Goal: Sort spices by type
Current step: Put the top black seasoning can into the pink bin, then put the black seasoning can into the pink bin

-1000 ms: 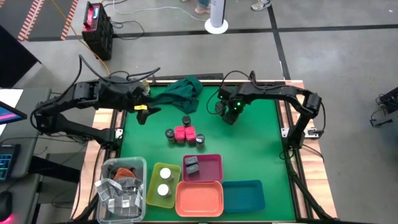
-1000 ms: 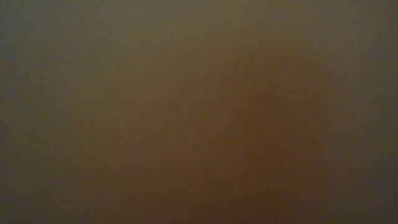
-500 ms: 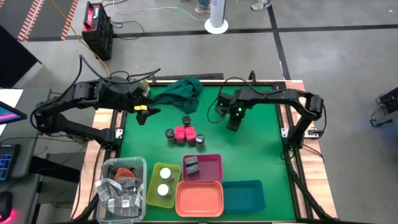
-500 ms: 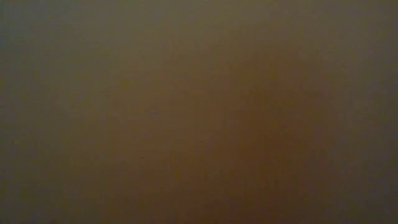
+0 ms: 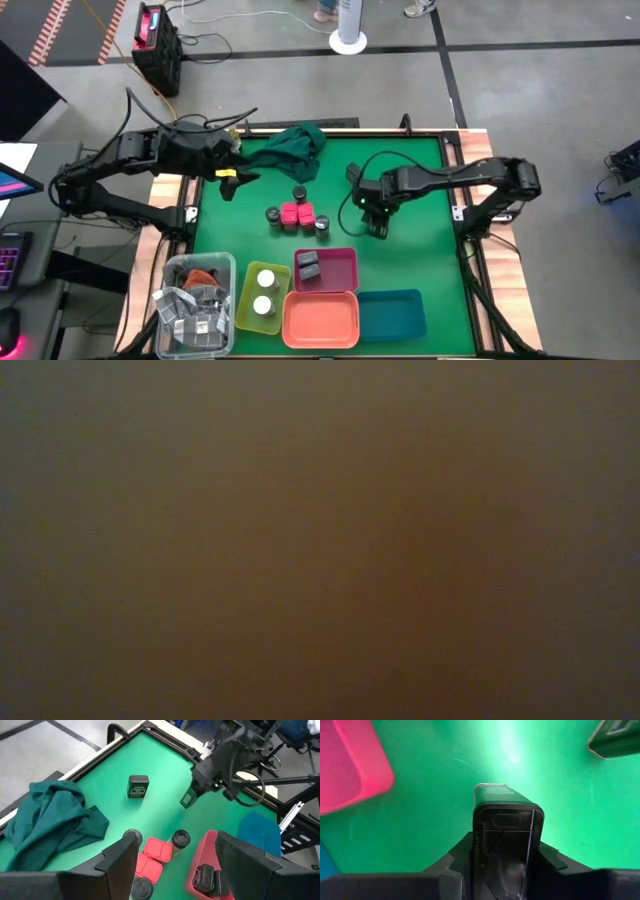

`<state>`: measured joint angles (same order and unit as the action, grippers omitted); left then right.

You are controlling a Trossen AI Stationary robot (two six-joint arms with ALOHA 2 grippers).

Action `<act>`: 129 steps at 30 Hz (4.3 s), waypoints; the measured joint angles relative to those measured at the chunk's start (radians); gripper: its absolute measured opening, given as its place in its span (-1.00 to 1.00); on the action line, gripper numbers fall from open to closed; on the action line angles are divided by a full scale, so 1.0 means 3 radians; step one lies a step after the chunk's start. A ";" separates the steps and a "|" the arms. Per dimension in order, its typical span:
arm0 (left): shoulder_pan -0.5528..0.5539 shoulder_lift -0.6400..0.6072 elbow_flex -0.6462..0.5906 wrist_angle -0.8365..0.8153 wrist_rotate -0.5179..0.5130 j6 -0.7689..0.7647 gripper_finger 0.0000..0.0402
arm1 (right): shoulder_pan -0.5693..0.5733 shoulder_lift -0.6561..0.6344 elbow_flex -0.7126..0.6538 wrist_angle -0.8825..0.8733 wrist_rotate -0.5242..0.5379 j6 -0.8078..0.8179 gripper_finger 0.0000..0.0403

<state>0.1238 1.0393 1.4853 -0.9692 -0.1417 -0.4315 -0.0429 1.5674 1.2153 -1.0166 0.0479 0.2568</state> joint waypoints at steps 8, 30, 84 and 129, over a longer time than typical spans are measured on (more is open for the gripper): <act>0.0000 0.0001 0.0000 -0.0002 0.0000 -0.0066 0.26 | 0.0177 0.0016 0.0001 0.0009 0.0001 0.0193 -0.17; -0.0849 0.0035 0.0001 0.0407 -0.1275 -0.0038 0.26 | 0.0684 0.0017 0.0619 0.0241 -0.0075 0.0552 -0.22; -0.1500 -0.0552 -0.1361 0.1496 -0.1391 -0.0376 0.26 | 0.0466 0.1067 0.1825 -0.0268 -0.0113 -0.0432 0.24; -0.1500 -0.0588 -0.1361 0.1533 -0.1125 -0.0615 0.26 | -0.1319 0.1450 0.1263 -0.0130 0.0286 -0.0094 0.80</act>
<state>-0.3264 0.8631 1.0771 -0.5095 -0.4793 -0.6158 -0.4385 2.0024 1.5943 -1.0555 0.1337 0.2288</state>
